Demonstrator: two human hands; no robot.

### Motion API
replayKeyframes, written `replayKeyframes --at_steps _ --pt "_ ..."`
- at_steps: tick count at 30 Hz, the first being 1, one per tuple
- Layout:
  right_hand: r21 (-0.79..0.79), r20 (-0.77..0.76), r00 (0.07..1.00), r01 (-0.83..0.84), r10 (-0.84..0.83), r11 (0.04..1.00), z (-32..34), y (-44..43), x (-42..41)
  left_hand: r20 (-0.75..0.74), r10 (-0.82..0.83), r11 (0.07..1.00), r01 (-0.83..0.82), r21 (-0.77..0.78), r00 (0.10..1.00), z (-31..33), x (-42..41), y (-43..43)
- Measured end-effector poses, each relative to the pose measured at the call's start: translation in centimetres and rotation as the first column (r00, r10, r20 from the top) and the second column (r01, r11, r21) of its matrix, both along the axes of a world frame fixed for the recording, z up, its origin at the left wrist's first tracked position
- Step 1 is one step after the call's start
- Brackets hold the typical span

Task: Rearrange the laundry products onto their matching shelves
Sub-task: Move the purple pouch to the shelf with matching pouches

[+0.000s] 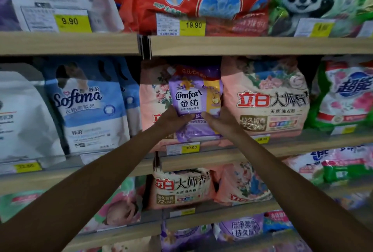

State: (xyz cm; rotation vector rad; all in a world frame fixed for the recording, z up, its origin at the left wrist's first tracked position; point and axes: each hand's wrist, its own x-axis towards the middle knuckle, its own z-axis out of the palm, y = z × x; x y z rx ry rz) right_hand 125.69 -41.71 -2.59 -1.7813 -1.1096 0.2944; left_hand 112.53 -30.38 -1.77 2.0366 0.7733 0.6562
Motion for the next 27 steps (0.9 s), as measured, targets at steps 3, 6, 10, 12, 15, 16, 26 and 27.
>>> replayKeyframes --at_steps 3,6,10,12,15,16,26,27 --pt "0.066 0.000 1.000 0.015 -0.015 0.998 -0.5 0.1 0.0 0.042 0.093 0.995 -0.092 -0.022 0.995 -0.6 0.4 -0.5" --pt "0.070 -0.053 0.997 0.059 -0.056 0.996 -0.5 0.0 -0.6 0.095 0.154 0.982 -0.142 -0.122 0.983 -0.7 0.5 -1.3" --pt "0.058 -0.181 0.978 0.112 -0.100 0.992 -0.1 0.2 -1.4 0.143 0.248 0.939 -0.201 -0.277 0.958 -0.2 0.0 -2.8" --pt "0.076 -0.229 0.969 0.118 -0.098 0.990 0.2 0.1 -1.6 0.184 0.282 0.925 -0.215 -0.313 0.942 0.3 -0.4 -3.7" --pt "0.124 -0.250 0.964 0.124 -0.090 0.985 0.2 -0.2 -2.5 0.234 0.319 0.912 -0.229 -0.341 0.919 0.7 -1.4 -4.4" --pt "0.147 -0.249 0.964 0.128 -0.089 0.981 0.1 -0.3 -2.9 0.240 0.324 0.912 -0.236 -0.335 0.915 0.7 -1.8 -4.7" --pt "0.205 -0.388 0.921 0.116 -0.028 0.972 0.2 -2.0 -8.8 0.348 0.380 0.910 -0.278 -0.309 0.857 0.0 -7.2 -6.9" --pt "0.180 -0.387 0.922 0.108 -0.031 0.978 -0.2 -2.2 -9.6 0.343 0.394 0.901 -0.286 -0.325 0.853 -0.5 -7.9 -7.1"
